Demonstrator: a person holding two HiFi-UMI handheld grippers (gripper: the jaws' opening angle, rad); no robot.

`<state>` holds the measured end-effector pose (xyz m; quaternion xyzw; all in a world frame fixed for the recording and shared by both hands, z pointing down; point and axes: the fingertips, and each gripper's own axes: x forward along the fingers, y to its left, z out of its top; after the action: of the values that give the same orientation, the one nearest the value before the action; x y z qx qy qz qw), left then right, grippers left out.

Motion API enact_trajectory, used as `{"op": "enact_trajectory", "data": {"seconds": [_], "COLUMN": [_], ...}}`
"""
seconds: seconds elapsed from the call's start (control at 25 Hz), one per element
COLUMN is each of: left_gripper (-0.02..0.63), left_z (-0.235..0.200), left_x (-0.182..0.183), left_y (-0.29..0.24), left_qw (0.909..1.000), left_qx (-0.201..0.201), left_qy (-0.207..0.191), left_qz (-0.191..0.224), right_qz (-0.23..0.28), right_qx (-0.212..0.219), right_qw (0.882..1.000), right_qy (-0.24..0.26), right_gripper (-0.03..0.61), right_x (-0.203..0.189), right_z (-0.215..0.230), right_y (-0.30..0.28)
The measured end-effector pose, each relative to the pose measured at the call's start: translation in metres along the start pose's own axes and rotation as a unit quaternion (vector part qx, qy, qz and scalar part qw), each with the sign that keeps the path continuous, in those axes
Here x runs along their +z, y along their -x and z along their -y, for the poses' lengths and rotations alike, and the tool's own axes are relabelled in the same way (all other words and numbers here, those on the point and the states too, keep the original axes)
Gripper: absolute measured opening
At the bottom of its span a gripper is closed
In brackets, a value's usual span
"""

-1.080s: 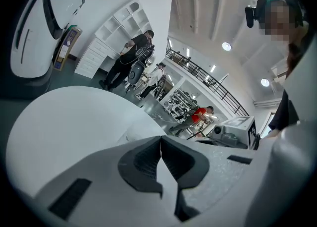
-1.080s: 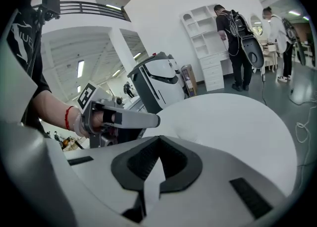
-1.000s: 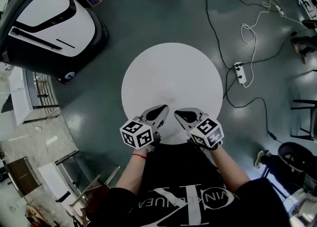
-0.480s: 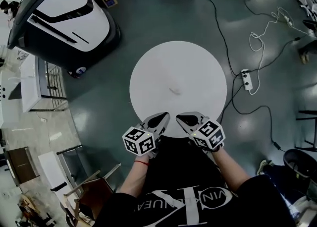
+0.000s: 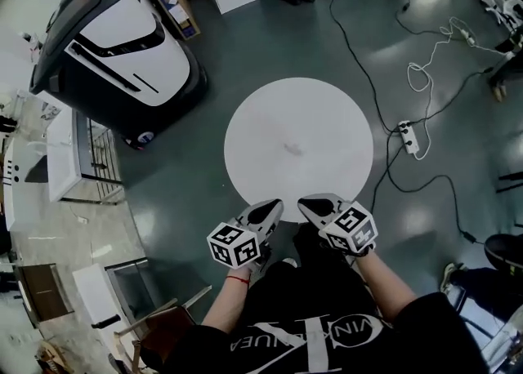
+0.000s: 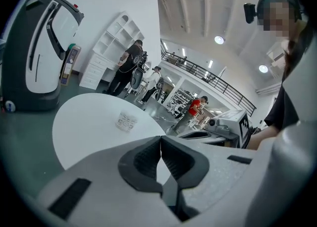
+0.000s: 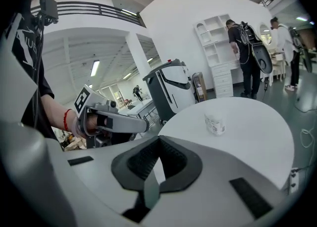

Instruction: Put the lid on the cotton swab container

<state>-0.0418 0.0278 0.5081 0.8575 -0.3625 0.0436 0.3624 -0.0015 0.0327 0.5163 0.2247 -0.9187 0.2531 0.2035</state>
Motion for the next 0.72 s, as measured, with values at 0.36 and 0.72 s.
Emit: {"op": "enact_trajectory", "data": {"seconds": [0.36, 0.72], "left_gripper": [0.009, 0.009], "left_z": [0.061, 0.097], "left_x": [-0.089, -0.114], "left_y": [0.067, 0.096], "left_qw": [0.9992, 0.9989], "left_qx": [-0.037, -0.04], "left_qy": [-0.001, -0.024], "left_qz": [-0.018, 0.011], "right_qz": [0.033, 0.045], "right_qx": [-0.054, -0.082], "right_qw": [0.997, 0.992], "right_qy": [-0.054, -0.081], "right_gripper": [0.002, 0.002], "right_x": [-0.073, -0.12], "right_z": [-0.088, -0.129], "right_y": [0.057, 0.096]}}
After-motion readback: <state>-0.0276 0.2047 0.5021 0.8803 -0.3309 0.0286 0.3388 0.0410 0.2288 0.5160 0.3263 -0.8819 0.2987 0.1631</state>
